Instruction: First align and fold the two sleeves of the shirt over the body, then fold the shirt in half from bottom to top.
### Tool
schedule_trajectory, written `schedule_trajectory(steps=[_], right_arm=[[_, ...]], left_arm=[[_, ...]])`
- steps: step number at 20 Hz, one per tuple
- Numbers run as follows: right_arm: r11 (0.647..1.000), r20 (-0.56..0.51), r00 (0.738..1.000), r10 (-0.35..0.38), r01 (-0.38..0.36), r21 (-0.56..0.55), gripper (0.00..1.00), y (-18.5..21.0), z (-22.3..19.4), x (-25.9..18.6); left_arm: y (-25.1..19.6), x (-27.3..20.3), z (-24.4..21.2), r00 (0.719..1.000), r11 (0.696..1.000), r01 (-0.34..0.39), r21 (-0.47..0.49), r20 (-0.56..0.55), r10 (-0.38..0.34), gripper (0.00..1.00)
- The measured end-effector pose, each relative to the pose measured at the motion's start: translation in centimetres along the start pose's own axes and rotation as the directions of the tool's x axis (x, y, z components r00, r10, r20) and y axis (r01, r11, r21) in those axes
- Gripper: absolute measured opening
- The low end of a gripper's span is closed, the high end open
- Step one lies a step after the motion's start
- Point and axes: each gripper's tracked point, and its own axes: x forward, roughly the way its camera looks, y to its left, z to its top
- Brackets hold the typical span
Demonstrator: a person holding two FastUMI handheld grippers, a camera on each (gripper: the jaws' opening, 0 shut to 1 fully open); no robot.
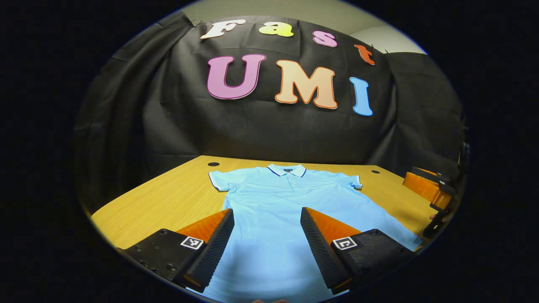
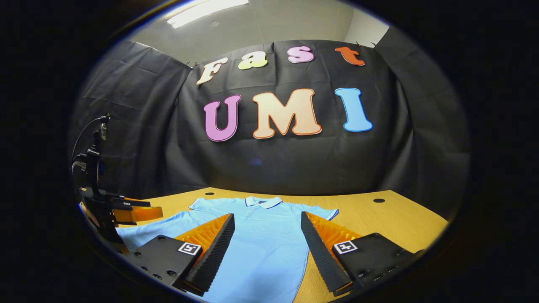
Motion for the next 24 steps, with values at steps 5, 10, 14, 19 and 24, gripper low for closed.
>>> schedule_trajectory(steps=[5, 10, 14, 19, 24], right_arm=[[1.000, -0.014, 1.000, -0.015, 0.015, -0.016, 0.98, -0.4, -0.4, 0.3], [0.999, -0.064, 0.997, -0.044, 0.042, -0.027, 0.98, -1.5, -0.2, 1.5], [0.999, -0.116, 0.993, -0.020, 0.016, -0.035, 0.98, -1.3, 0.6, 3.6], [0.998, -0.178, 0.983, -0.048, 0.042, -0.036, 0.98, -3.1, 1.3, 8.2], [0.992, -0.224, 0.966, -0.127, 0.118, -0.052, 0.98, -7.1, 1.6, 13.5]], left_arm=[[-0.3, 0.2, -0.4, 1.000, 1.000, 0.017, -0.001, -0.013, -0.017, 0.95], [-0.4, 0.4, -1.1, 0.999, 0.999, 0.036, -0.018, -0.040, -0.037, 0.95], [-0.3, 0.0, -0.9, 0.999, 0.999, 0.034, -0.012, -0.042, -0.035, 0.95], [0.1, -0.2, -0.3, 0.999, 0.999, 0.033, 0.009, -0.024, -0.033, 0.95], [0.5, -0.3, -0.6, 0.999, 1.000, 0.029, -0.001, -0.038, -0.029, 0.95]])
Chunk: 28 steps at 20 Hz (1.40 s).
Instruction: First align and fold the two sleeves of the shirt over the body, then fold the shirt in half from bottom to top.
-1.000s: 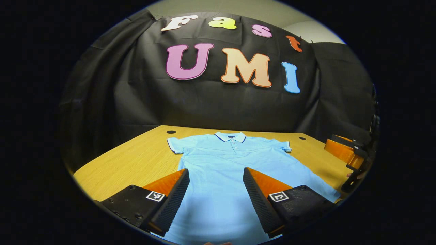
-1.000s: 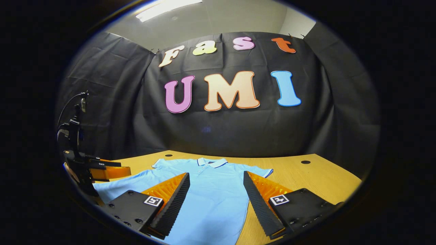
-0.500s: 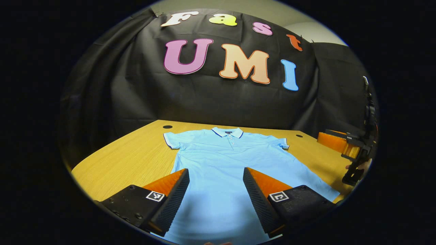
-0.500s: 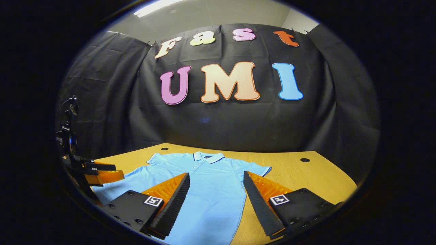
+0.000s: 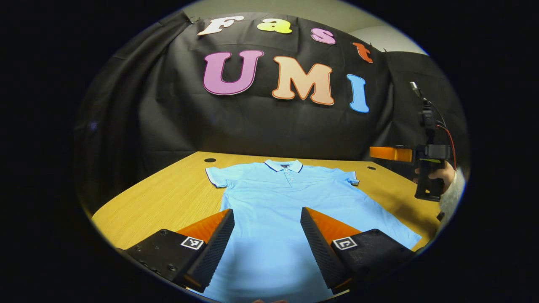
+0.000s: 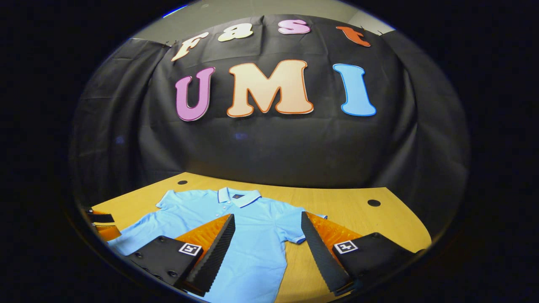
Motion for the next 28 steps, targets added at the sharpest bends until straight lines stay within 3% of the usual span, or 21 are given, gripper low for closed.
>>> schedule_trajectory(steps=[4, 7, 10, 15, 22, 26, 28], right_arm=[[0.998, -0.083, 0.995, -0.048, 0.051, 0.029, 0.98, -2.5, -0.6, 4.1], [0.992, -0.145, 0.982, -0.124, 0.123, -0.013, 0.98, -4.9, -2.2, 7.3], [0.988, -0.236, 0.959, -0.156, 0.149, -0.047, 0.98, -6.1, -5.5, 10.4], [0.981, -0.355, 0.918, -0.174, 0.194, 0.020, 0.98, -8.2, -10.2, 14.1], [0.962, -0.391, 0.897, -0.206, 0.258, 0.085, 0.98, -10.3, -12.3, 16.7], [0.959, -0.408, 0.890, -0.206, 0.266, 0.095, 1.00, -10.5, -13.2, 16.9], [0.963, -0.399, 0.895, -0.202, 0.255, 0.085, 0.96, -10.4, -13.2, 17.1]], left_arm=[[0.1, 0.1, -0.1, 1.000, 1.000, 0.006, -0.008, -0.008, -0.006, 0.95], [0.1, 0.1, -0.3, 1.000, 1.000, 0.005, -0.017, -0.021, -0.005, 0.95], [0.2, 0.1, -0.3, 1.000, 1.000, 0.005, -0.028, -0.026, -0.005, 0.95], [0.3, 0.3, -0.8, 0.999, 0.999, 0.003, -0.053, -0.041, -0.005, 0.95], [0.9, 0.8, -1.5, 0.998, 0.996, -0.008, -0.085, -0.065, 0.003, 0.95], [0.9, 1.0, -1.8, 0.997, 0.996, -0.006, -0.090, -0.071, -0.001, 0.95], [0.9, 1.0, -2.0, 0.997, 0.995, -0.006, -0.095, -0.076, -0.001, 0.95]])
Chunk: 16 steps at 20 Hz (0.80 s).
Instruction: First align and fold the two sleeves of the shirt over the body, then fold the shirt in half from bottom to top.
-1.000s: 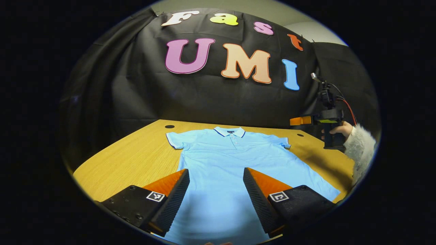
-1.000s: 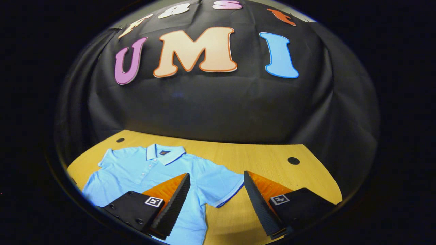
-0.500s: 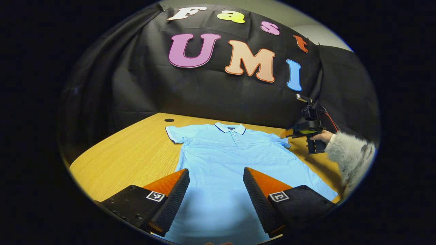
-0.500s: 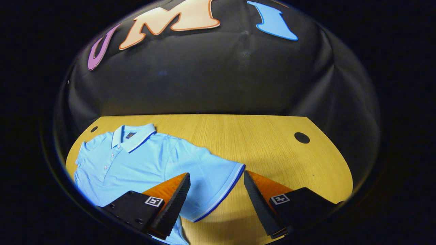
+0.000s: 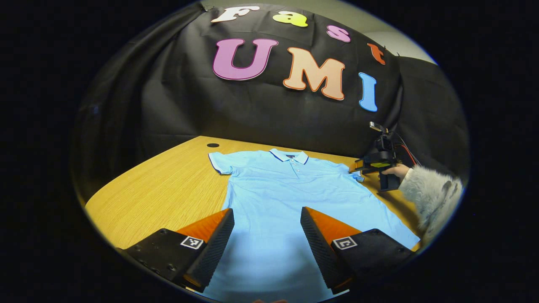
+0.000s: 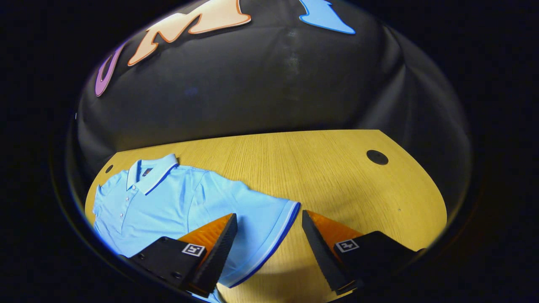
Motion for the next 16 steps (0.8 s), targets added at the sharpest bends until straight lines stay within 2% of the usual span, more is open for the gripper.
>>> schedule_trajectory(steps=[3, 4, 5, 7, 8, 9, 10, 12, 13, 16], right_arm=[[1.000, 0.006, 1.000, 0.007, -0.006, -0.007, 0.83, 0.1, 0.1, -0.2], [1.000, 0.007, 1.000, 0.014, -0.014, -0.007, 0.72, 0.1, 0.2, -0.3], [1.000, 0.005, 1.000, 0.019, -0.019, -0.008, 0.67, 0.4, 0.1, -0.3], [0.999, 0.001, 0.999, 0.034, -0.034, -0.006, 0.49, 1.1, -0.2, -0.2], [0.999, 0.000, 0.999, 0.044, -0.044, -0.006, 0.35, 1.4, -0.2, -0.2], [0.999, -0.005, 0.999, 0.048, -0.048, -0.005, 0.30, 1.5, -0.3, -0.3], [0.999, -0.004, 0.999, 0.048, -0.048, -0.008, 0.16, 1.4, -0.2, -0.4], [0.999, -0.012, 0.999, 0.044, -0.044, 0.000, 0.15, 1.3, -0.3, -0.5], [0.999, -0.015, 0.999, 0.050, -0.050, 0.010, 0.07, 1.5, -0.2, -0.7], [0.998, 0.000, 0.998, 0.061, -0.061, 0.013, 0.07, 1.6, 0.6, -1.5]], left_arm=[[0.0, 0.1, -0.1, 1.000, 1.000, -0.001, -0.001, -0.007, 0.001, 0.95], [0.1, 0.1, -0.1, 1.000, 1.000, -0.001, -0.001, -0.005, 0.001, 0.95], [0.1, 0.2, -0.1, 1.000, 1.000, -0.001, 0.000, -0.005, 0.001, 0.95], [0.1, 0.2, -0.1, 1.000, 1.000, -0.002, 0.000, -0.005, 0.002, 0.95], [0.1, 0.2, -0.1, 1.000, 1.000, -0.004, 0.000, -0.006, 0.004, 0.95], [0.2, 0.2, -0.2, 1.000, 1.000, -0.006, 0.000, -0.009, 0.006, 0.95], [0.2, 0.3, -0.2, 1.000, 1.000, -0.008, 0.000, -0.010, 0.008, 0.95], [0.2, 0.3, 0.0, 1.000, 1.000, -0.009, -0.001, -0.011, 0.009, 0.95], [0.3, 0.3, -0.2, 1.000, 1.000, -0.010, 0.000, -0.010, 0.010, 0.95], [0.2, 0.3, -0.1, 1.000, 1.000, -0.009, -0.001, -0.009, 0.009, 0.95]])
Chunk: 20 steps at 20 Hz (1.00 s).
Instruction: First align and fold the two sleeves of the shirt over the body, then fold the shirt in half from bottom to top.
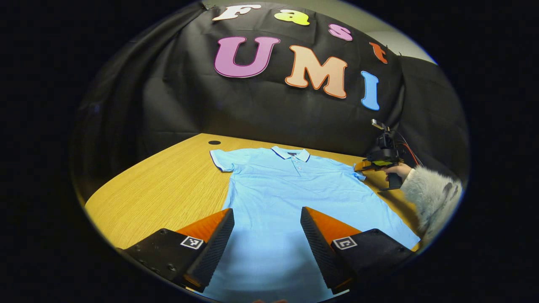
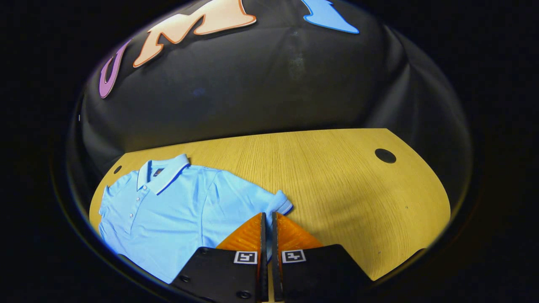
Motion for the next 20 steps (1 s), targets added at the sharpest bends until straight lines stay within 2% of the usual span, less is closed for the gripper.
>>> schedule_trajectory(steps=[3, 6, 10, 16, 18, 20], right_arm=[[0.999, 0.037, 0.999, 0.036, -0.036, -0.009, 0.07, 1.7, 1.2, -1.2], [0.992, 0.078, 0.989, 0.126, -0.128, 0.019, 0.07, 5.3, 2.5, -2.9], [0.950, 0.113, 0.954, 0.276, -0.289, 0.121, 0.06, 11.8, 3.5, -5.0], [0.903, 0.071, 0.917, 0.391, -0.398, 0.162, 0.06, 18.6, 0.6, -4.4], [0.881, 0.056, 0.900, 0.432, -0.434, 0.187, 0.09, 20.3, -0.5, -4.0], [0.857, 0.061, 0.880, 0.471, -0.472, 0.205, 0.24, 21.4, -0.4, -4.2]], left_arm=[[0.1, 0.0, 0.0, 1.000, 1.000, 0.004, -0.002, -0.002, -0.004, 0.95], [0.1, 0.0, -0.1, 1.000, 1.000, 0.002, -0.002, -0.003, -0.002, 0.95], [0.0, 0.1, -0.3, 1.000, 1.000, 0.012, -0.006, -0.008, -0.012, 0.95], [0.0, -0.1, -0.1, 1.000, 1.000, 0.026, -0.006, 0.000, -0.026, 0.95], [0.1, -0.1, -0.1, 1.000, 1.000, 0.026, -0.005, -0.001, -0.026, 0.95], [0.2, 0.0, 0.0, 1.000, 1.000, 0.020, -0.003, -0.001, -0.020, 0.95]])
